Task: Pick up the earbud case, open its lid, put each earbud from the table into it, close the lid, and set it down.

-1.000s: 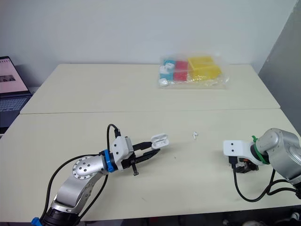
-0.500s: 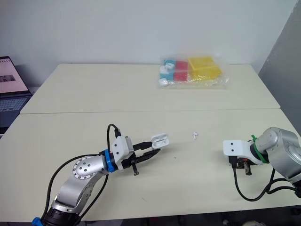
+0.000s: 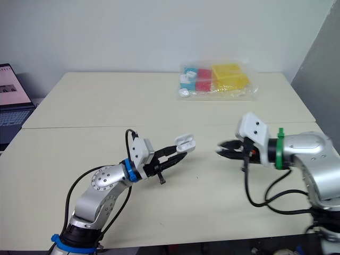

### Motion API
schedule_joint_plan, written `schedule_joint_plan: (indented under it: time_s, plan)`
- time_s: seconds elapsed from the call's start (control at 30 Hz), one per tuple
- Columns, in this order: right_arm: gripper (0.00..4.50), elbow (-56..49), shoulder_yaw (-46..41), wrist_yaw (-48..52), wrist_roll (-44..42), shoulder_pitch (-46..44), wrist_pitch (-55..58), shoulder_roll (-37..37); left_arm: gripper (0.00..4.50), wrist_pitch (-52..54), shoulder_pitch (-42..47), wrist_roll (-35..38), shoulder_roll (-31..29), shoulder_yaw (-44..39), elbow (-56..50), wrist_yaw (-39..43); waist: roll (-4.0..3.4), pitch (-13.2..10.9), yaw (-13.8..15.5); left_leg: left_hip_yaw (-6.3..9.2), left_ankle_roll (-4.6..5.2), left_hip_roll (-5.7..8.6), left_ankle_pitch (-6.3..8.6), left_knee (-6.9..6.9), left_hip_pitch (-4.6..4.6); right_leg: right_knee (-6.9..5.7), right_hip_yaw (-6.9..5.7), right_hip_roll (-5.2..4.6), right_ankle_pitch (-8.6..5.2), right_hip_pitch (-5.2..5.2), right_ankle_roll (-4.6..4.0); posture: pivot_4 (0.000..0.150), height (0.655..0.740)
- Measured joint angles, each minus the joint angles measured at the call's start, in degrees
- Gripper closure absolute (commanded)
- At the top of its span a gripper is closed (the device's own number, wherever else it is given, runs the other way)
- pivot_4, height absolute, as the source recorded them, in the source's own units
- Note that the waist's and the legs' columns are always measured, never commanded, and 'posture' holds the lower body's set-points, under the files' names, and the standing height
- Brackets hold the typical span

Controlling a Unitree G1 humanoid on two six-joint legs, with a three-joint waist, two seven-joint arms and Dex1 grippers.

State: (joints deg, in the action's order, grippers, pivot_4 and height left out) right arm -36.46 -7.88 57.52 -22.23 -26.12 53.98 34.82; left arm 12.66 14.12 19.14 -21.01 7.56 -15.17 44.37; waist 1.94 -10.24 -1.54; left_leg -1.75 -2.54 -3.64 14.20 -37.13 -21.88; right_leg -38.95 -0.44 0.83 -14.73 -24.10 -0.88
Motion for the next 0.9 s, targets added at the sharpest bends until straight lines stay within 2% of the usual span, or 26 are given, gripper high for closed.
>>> schedule_joint_plan:
  time_s: [0.03, 0.13, 0.33, 0.6, 0.9]
  plan:
    - [4.11, -1.16, -0.37, -3.05, -1.03, 0.28, -0.37, -3.46, 3.72, 0.55, 0.25, 0.40, 0.10, -0.22, 0.00, -0.02, -0.01, 0.01, 0.01, 0.00, 0.00, 0.00, 0.00, 0.02, 0.00, 0.01, -0.01, 0.00, 0.00, 0.00, 0.00, 0.150, 0.7400]
    - [4.11, -3.02, -0.39, -8.54, -2.12, 1.75, -2.21, -7.30, 3.72, 1.26, 0.46, 1.14, 0.55, -0.62, 0.36, 0.03, 0.00, 0.01, 0.03, -0.04, 0.00, 0.02, 0.00, 0.02, -0.04, 0.08, 0.01, -0.02, 0.00, 0.00, 0.00, 0.150, 0.7400]
    - [4.11, -4.82, 5.08, -18.12, -1.39, 6.26, -10.16, -16.07, 3.72, 0.35, 2.86, 1.17, 0.64, -0.80, 2.97, 1.67, 0.02, 0.03, 0.01, -0.05, 0.00, 0.02, 0.00, 0.02, -0.04, 0.07, 0.02, -0.02, 0.00, -0.01, 0.00, 0.150, 0.7400]
    - [4.11, 0.68, 9.90, -22.49, 2.23, 6.34, -19.72, -16.53, 3.72, 0.34, 2.76, 1.31, 0.68, -0.81, 3.60, 2.59, 0.02, 0.03, -0.03, -0.02, 0.01, 0.00, 0.00, 0.05, -0.03, 0.07, 0.01, 0.02, 0.00, -0.01, -0.01, 0.150, 0.7400]
    - [4.11, 5.63, 12.63, -22.63, 4.74, 8.87, -27.37, -15.79, 3.72, 0.40, 2.41, 1.49, 0.95, -0.84, 3.22, 2.45, 0.02, 0.03, 0.00, -0.02, 0.01, 0.01, 0.00, 0.06, -0.04, 0.09, -0.01, 0.01, 0.00, -0.01, -0.01, 0.150, 0.7400]
